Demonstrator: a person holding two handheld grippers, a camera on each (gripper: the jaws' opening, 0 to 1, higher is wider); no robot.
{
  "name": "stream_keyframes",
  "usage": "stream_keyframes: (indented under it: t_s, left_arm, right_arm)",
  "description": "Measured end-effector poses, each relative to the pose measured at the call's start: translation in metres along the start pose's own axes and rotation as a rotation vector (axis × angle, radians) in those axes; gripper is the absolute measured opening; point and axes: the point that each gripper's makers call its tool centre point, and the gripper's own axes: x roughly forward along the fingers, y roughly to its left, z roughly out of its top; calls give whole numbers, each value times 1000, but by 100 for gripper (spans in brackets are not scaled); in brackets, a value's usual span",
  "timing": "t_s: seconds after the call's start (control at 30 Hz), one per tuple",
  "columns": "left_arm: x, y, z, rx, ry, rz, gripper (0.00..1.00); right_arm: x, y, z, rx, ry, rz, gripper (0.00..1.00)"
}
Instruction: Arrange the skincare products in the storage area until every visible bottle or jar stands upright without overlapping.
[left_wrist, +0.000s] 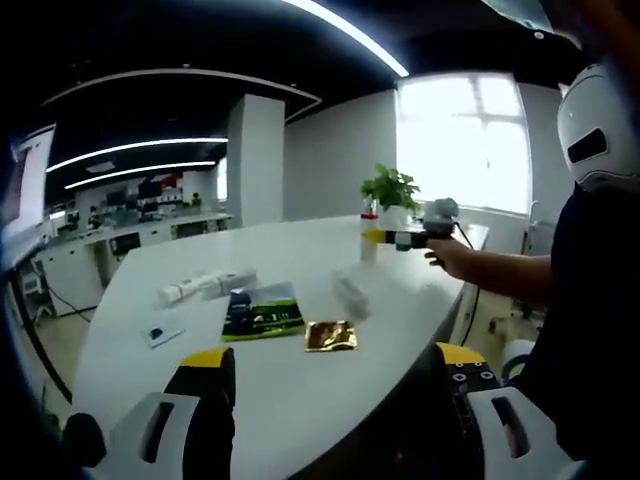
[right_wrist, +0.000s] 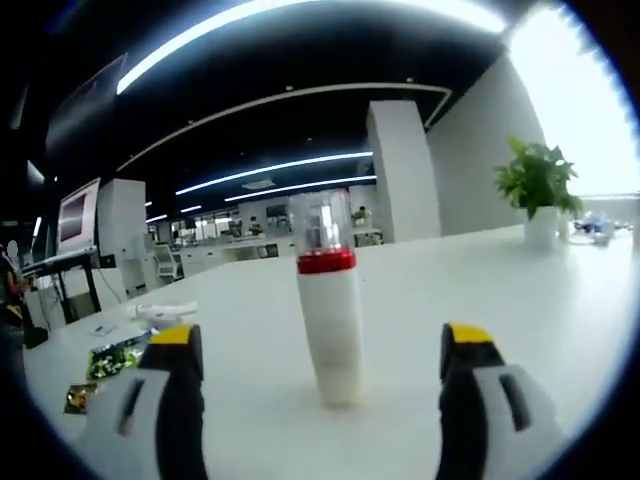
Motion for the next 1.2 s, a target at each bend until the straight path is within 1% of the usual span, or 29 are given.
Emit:
stream_keyframes:
  t_s: [0.07, 0.17, 0.2, 0.4, 0.57, 0.73, 0.87, 0.97, 1.0, 1.1, 1.2]
  left_arm:
    - [1, 2, 0, -9, -3, 4, 84]
    - [3, 10, 2, -12, -24, 50, 98]
    - [3, 11, 2, -17, -28, 56, 99]
    - [2, 16, 3, -24, -42, 68, 99]
    - [3, 8, 4, -9, -55, 43, 99]
    - [3, 6, 3, -7, -60, 33, 99]
    - [4, 4, 6, -13, -77, 20, 100]
    - [3, 0, 8, -3, -87, 8, 100]
    - [3, 0, 8, 0, -91, 7, 100]
    - [2, -2, 11, 9, -114, 1, 100]
    - [3, -2, 14, 14, -130, 0, 100]
  right_arm:
    - [-2, 2, 1, -13, 3, 7, 100]
    - [-2, 6, 0, -35, 18, 16, 100]
    - [-2, 6, -1, -39, 23, 19, 100]
    - [2, 12, 0, -71, 34, 32, 100]
    - [4, 13, -1, -64, 40, 41, 100]
    - [2, 13, 0, -70, 45, 44, 100]
    - [-4, 14, 9, -75, 38, 46, 100]
    - [-8, 13, 21, -91, 19, 43, 100]
    - [-10, 14, 28, -104, 6, 45, 100]
    - [-11, 20, 40, -128, -5, 55, 100]
    - [-7, 23, 51, -155, -17, 67, 100]
